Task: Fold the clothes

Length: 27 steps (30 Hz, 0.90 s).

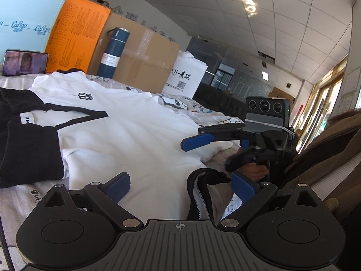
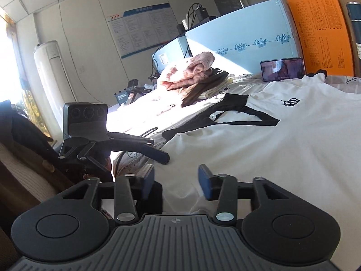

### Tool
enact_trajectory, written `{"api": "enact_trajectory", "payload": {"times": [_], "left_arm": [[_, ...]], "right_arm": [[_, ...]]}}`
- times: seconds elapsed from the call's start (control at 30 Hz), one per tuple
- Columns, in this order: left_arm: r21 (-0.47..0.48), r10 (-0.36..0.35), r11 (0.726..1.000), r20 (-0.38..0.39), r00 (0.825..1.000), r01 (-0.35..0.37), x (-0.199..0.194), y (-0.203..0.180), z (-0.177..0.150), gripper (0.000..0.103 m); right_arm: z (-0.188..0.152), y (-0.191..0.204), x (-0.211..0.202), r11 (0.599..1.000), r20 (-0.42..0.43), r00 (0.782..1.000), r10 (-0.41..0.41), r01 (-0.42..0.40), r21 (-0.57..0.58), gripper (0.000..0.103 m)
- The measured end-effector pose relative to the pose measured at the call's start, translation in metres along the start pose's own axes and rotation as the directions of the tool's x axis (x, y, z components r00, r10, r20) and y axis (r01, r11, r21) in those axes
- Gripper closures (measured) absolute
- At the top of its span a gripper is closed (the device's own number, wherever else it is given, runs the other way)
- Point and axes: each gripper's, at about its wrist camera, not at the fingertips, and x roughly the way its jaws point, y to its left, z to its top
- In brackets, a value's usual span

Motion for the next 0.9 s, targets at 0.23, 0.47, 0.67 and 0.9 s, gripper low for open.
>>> {"api": "enact_trajectory", "payload": {"times": [0.23, 0.47, 0.67, 0.9], "left_arm": [[-0.02, 0.007, 1.0, 0.005, 1.0, -0.007, 0.004, 0.004, 0.0, 0.005], [-0.013, -0.014, 1.0, 0.014, 1.0, 0.014, 0.003, -0.004, 0.002, 0.005], [-0.031, -0.07, 0.997, 0.006, 0.998, 0.07, 0.007, -0.01, -0.005, 0.005], [-0.037, -0.038, 0.999, -0.002, 0.999, 0.038, 0.01, -0.008, -0.009, 0.005]], "right_arm": [[-0.012, 0.019, -0.002, 0.985, -0.138, 0.987, -0.08, 0.056, -0.164, 0.019], [-0.015, 0.013, 0.017, 0.975, -0.117, 0.985, -0.126, 0.102, -0.196, 0.027], [-0.01, 0.003, 0.022, 0.99, -0.062, 0.997, -0.046, 0.037, -0.135, 0.08], [-0.009, -0.02, 0.006, 0.998, 0.061, 0.997, -0.049, 0.047, 0.035, 0.091]]}}
